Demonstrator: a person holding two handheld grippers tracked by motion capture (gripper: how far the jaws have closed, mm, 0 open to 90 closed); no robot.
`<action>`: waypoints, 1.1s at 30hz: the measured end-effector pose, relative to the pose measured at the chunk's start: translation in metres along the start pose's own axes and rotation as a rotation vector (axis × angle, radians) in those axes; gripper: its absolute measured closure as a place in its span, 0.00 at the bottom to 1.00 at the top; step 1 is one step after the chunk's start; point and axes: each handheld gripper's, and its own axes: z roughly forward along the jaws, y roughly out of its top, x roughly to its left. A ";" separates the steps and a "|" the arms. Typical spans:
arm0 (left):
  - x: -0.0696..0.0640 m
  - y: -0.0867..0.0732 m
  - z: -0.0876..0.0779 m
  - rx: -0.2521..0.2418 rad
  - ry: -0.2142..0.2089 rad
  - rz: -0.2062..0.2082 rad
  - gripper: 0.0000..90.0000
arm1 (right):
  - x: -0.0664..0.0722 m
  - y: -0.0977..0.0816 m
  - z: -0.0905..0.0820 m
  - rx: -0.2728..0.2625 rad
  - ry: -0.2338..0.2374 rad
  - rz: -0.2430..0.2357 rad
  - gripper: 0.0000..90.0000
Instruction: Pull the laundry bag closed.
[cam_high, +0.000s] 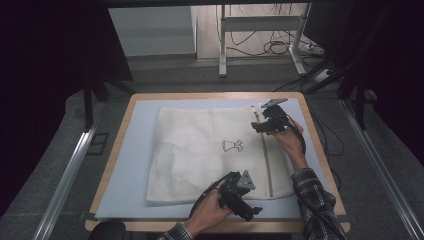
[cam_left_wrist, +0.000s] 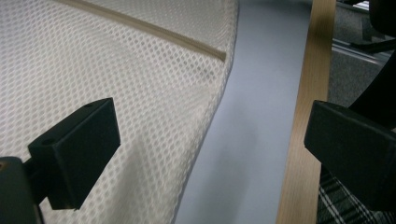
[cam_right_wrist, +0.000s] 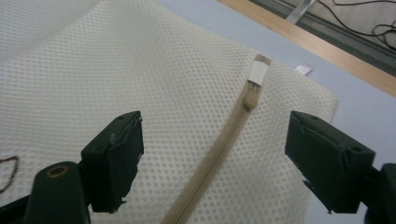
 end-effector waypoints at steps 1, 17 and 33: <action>0.001 -0.001 -0.001 0.003 0.003 0.000 0.04 | 0.001 0.000 -0.001 -0.002 0.008 0.000 0.19; 0.005 -0.025 -0.011 -0.019 0.007 -0.027 0.04 | 0.018 -0.006 -0.005 0.080 0.041 0.007 0.05; 0.011 -0.048 -0.034 -0.055 0.003 -0.061 0.05 | 0.032 -0.015 -0.022 0.050 0.091 0.024 0.03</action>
